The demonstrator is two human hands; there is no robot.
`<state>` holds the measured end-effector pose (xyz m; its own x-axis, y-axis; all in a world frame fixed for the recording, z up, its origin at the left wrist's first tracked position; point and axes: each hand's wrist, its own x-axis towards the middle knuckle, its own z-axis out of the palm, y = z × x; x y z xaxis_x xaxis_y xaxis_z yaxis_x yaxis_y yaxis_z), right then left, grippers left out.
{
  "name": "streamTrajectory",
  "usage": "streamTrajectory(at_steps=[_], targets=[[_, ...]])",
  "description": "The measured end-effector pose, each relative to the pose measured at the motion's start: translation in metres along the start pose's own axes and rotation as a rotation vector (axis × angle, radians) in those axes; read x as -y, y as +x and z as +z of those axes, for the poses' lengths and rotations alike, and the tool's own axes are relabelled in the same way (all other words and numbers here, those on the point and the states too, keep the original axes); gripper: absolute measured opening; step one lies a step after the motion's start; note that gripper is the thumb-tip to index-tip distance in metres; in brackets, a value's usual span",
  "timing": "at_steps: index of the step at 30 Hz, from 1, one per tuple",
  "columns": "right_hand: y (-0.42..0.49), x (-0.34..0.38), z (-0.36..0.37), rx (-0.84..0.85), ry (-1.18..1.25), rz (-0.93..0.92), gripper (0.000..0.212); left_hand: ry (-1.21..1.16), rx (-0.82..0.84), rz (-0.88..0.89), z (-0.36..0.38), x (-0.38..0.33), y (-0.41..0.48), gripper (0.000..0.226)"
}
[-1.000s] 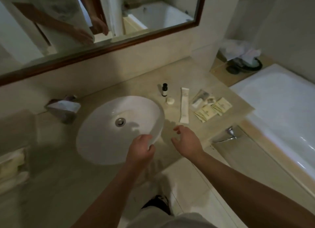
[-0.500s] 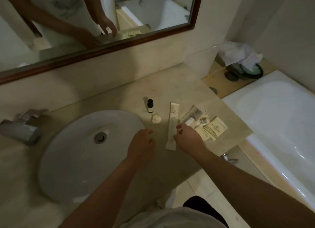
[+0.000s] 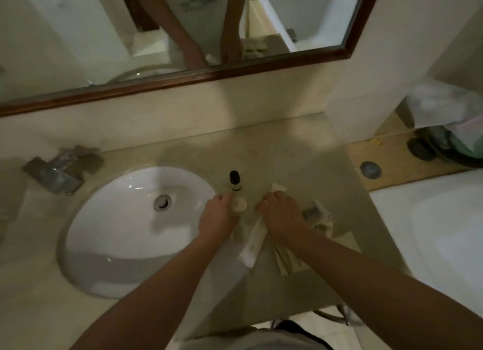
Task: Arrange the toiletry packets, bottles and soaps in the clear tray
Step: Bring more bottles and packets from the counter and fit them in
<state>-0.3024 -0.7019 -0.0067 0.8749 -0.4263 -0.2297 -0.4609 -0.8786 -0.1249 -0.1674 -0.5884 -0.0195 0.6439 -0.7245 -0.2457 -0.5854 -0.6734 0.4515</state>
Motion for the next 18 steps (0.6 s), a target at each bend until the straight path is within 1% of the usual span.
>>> streamTrajectory(at_steps=[1, 3, 5, 7, 10, 11, 13, 16, 18], targets=[[0.004, -0.003, 0.001, 0.014, -0.029, -0.025, 0.027, 0.050, -0.007, -0.007, 0.001, -0.005, 0.003, 0.052], [0.010, -0.010, 0.003, 0.038, -0.054, -0.078, 0.024, 0.169, -0.016, -0.024, 0.006, -0.012, 0.009, 0.056], [0.015, -0.017, 0.004, 0.052, -0.061, -0.129, 0.024, 0.260, -0.042, -0.027, 0.013, -0.015, 0.013, 0.050], [0.020, -0.022, 0.002, 0.057, -0.060, -0.155, 0.023, 0.285, -0.063, -0.026, 0.019, -0.017, 0.016, 0.041], [0.020, -0.027, 0.000, 0.089, -0.043, -0.176, 0.019, 0.259, -0.049, -0.019, 0.021, -0.018, 0.018, 0.044], [0.019, -0.029, -0.001, 0.098, -0.027, -0.178, 0.017, 0.217, -0.056, -0.031, 0.019, -0.017, 0.017, 0.045], [0.017, -0.029, -0.007, 0.085, 0.016, -0.188, 0.014, 0.061, -0.095, -0.078, 0.015, -0.011, 0.008, 0.044], [0.011, -0.016, -0.023, -0.011, 0.050, -0.236, 0.011, -0.197, -0.147, -0.170, 0.000, 0.006, -0.015, 0.046], [0.006, 0.005, -0.034, -0.086, 0.071, -0.297, 0.007, -0.306, -0.200, -0.220, -0.016, 0.025, -0.036, 0.043]])
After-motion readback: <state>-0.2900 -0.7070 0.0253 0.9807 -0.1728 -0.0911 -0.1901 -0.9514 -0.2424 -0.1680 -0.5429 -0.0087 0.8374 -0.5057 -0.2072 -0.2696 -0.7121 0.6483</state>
